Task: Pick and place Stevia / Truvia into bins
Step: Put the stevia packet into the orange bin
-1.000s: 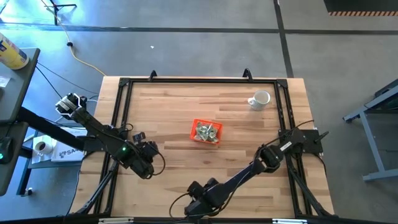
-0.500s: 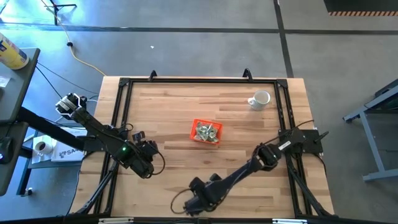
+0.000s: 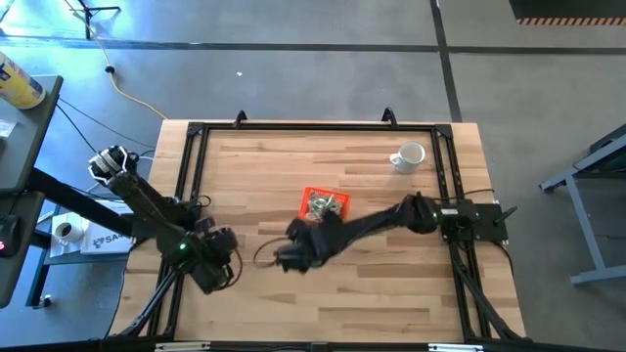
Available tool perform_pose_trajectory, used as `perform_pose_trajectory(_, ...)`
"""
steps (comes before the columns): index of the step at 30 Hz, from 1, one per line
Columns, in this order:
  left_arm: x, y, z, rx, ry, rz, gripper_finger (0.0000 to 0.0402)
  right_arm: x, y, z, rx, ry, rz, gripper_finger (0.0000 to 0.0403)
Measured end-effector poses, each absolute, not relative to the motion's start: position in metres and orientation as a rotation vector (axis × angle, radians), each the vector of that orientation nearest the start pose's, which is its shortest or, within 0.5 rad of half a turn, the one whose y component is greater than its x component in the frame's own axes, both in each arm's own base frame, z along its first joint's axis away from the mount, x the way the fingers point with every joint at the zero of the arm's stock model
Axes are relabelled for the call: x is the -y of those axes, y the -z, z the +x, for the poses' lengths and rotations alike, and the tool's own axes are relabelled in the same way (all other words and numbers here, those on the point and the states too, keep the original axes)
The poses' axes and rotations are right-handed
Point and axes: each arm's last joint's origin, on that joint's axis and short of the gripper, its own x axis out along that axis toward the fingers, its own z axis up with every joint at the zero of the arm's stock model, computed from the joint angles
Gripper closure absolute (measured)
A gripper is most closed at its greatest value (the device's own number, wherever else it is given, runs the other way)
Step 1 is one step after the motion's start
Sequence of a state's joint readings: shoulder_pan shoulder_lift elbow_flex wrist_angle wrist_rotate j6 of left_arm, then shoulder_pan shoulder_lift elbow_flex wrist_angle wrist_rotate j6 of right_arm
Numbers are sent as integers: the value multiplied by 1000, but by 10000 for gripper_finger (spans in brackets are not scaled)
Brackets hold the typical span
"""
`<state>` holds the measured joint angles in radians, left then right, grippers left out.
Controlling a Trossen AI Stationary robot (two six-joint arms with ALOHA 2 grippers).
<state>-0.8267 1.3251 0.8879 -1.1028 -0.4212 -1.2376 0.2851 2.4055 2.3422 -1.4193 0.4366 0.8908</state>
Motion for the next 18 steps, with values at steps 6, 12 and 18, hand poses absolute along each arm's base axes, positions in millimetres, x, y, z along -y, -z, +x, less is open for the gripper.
perform_pose_trajectory(6,158,-216,134,-1083,-506,-300,229,-54,-245,455,-1340,681,137,395)
perform_pose_trajectory(12,169,-217,131,-1008,-516,-474,229,-17,-222,456,-1501,585,202,400)
perform_pose_trajectory(18,185,-223,141,-822,-424,-647,229,-2,-203,448,-1603,580,243,393)
